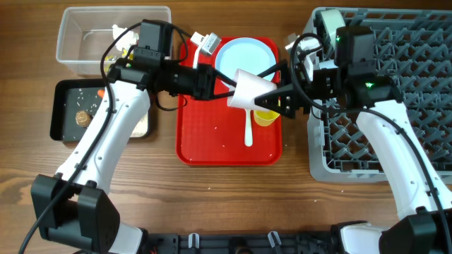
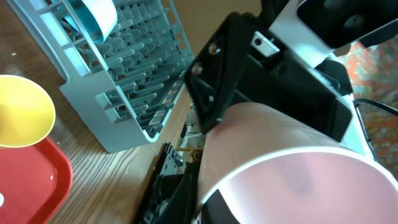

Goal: Sort waste into correct bins and load items into the dishwasher rack
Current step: 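Hand the pink cup from the left gripper to the right gripper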

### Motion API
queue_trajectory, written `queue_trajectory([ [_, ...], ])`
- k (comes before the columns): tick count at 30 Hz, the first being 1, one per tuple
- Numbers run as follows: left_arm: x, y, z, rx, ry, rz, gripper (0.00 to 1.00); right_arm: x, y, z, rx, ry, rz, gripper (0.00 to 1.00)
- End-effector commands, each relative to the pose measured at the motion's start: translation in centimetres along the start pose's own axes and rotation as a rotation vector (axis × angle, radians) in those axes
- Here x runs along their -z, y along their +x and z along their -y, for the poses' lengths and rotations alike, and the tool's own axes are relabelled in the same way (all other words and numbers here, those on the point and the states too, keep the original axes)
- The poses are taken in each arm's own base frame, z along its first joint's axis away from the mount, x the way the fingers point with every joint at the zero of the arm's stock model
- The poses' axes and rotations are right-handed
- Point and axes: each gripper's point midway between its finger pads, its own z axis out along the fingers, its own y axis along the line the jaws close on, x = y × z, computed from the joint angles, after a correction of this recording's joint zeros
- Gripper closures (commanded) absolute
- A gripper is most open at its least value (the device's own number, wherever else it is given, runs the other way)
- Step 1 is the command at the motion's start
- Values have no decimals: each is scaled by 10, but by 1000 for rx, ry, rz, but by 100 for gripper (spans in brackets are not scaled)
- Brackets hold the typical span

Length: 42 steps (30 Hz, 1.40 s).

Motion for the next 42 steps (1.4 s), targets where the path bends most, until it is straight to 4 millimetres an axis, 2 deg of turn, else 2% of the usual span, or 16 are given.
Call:
queue_trajectory([
  [1, -6, 1, 4, -41, -5, -12, 96, -5, 0, 0, -48, -29, -2, 24],
  [11, -10, -2, -1, -38, -14, -12, 96, -33, 13, 8, -62, 51, -74, 25],
  [26, -10, -13, 5, -64, 2, 13, 96, -33, 14, 14, -82, 89, -80, 28],
  [31, -10, -17, 6, -49, 5, 22, 96, -33, 13, 15, -70, 89, -77, 18],
  [42, -9, -36, 17, -41, 29, 66, 96, -33, -8, 25, -74, 144, -24, 16],
])
